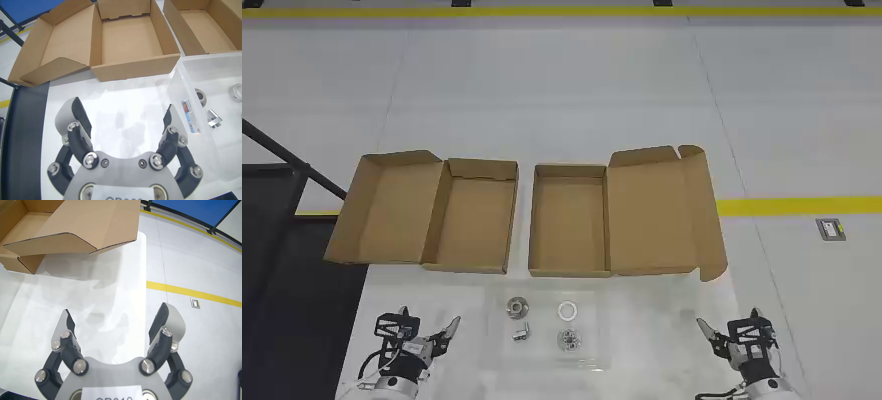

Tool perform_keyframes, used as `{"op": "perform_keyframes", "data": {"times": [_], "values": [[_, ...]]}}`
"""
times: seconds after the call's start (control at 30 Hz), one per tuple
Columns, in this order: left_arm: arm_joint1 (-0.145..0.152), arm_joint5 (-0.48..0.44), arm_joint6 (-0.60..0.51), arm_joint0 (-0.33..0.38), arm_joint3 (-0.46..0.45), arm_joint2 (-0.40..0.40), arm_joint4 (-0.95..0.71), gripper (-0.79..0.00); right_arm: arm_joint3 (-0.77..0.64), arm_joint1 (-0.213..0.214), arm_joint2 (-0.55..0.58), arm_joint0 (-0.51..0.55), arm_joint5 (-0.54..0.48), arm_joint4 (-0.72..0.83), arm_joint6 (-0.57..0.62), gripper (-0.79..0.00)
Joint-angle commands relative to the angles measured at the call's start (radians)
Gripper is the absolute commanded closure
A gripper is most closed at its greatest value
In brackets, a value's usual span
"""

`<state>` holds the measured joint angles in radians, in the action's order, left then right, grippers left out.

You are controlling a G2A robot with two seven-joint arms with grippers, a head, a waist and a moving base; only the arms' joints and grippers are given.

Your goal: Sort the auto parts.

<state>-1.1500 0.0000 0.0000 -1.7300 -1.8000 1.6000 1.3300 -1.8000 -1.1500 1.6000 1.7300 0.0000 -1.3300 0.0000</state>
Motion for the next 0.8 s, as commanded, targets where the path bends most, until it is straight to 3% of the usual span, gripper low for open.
{"op": "perform_keyframes", "data": {"times": [0.0, 0.27, 0.57, 0.63, 0.77], "values": [[0.000, 0.000, 0.000, 0.000, 0.000, 0.000, 0.000, -0.785, 0.000, 0.000, 0.000, 0.000, 0.000, 0.000, 0.000, -0.785], [-0.001, -0.012, 0.012, 0.001, -0.003, 0.006, -0.022, -0.785, -0.041, -0.001, -0.008, -0.013, -0.013, -0.024, 0.004, -0.785], [-0.001, -0.100, 0.076, -0.042, -0.036, 0.066, -0.115, -0.785, -0.196, -0.001, -0.034, -0.022, -0.044, -0.125, 0.075, -0.785], [0.000, -0.153, 0.064, -0.047, -0.039, 0.081, -0.158, -0.785, -0.201, -0.001, -0.036, -0.022, -0.043, -0.132, 0.080, -0.785], [0.000, -0.153, 0.064, -0.047, -0.039, 0.081, -0.158, -0.785, -0.201, -0.001, -0.036, -0.022, -0.043, -0.132, 0.080, -0.785]]}}
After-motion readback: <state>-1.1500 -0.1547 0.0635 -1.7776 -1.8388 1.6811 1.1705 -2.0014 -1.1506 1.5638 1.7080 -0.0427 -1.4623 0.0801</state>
